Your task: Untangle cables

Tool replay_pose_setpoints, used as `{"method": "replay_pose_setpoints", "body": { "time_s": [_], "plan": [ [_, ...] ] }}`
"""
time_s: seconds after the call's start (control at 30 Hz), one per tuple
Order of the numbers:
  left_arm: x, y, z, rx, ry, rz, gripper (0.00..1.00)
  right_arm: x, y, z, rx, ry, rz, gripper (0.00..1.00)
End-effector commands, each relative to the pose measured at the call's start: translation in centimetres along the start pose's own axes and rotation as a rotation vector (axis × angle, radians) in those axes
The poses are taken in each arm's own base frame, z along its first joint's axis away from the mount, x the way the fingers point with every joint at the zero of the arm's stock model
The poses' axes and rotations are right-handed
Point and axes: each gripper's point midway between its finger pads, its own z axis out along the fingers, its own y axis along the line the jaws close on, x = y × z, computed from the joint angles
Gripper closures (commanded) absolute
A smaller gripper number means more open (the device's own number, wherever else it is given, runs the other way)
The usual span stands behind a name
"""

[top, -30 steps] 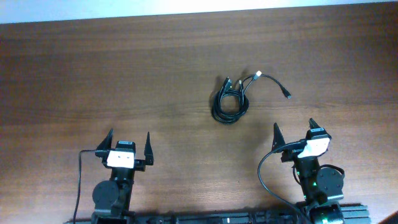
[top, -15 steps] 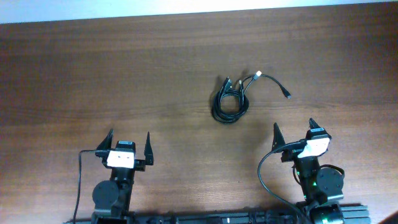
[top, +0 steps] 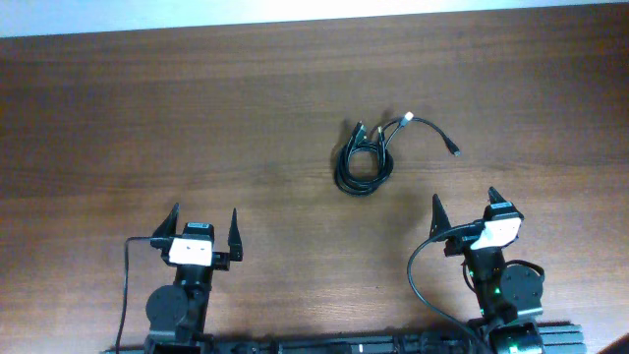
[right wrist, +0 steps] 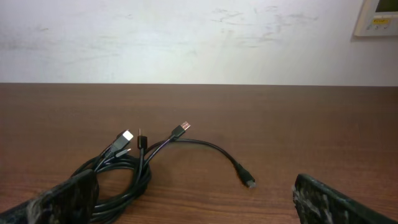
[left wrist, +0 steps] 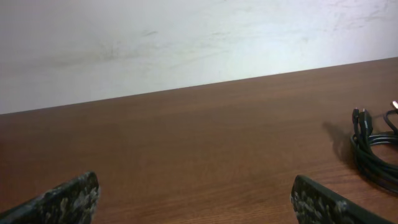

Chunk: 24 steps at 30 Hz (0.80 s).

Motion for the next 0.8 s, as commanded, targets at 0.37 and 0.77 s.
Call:
{"method": "replay_pose_setpoints", "body": {
  "time_s": [0.37, 0.77],
  "plan": [
    [-0.2, 0.2, 0.0, -0.009, -0.01, -0.08, 0.01, 0.2, -0.2, 0.0, 0.008, 0.003, -0.007, 0.01],
    [-1.7, -0.2, -0.2, 0.028, 0.046, -0.129, 0.01, 0.2, -0.2, 0.0, 0.008, 0.002, -0.007, 0.01]
  ]
}}
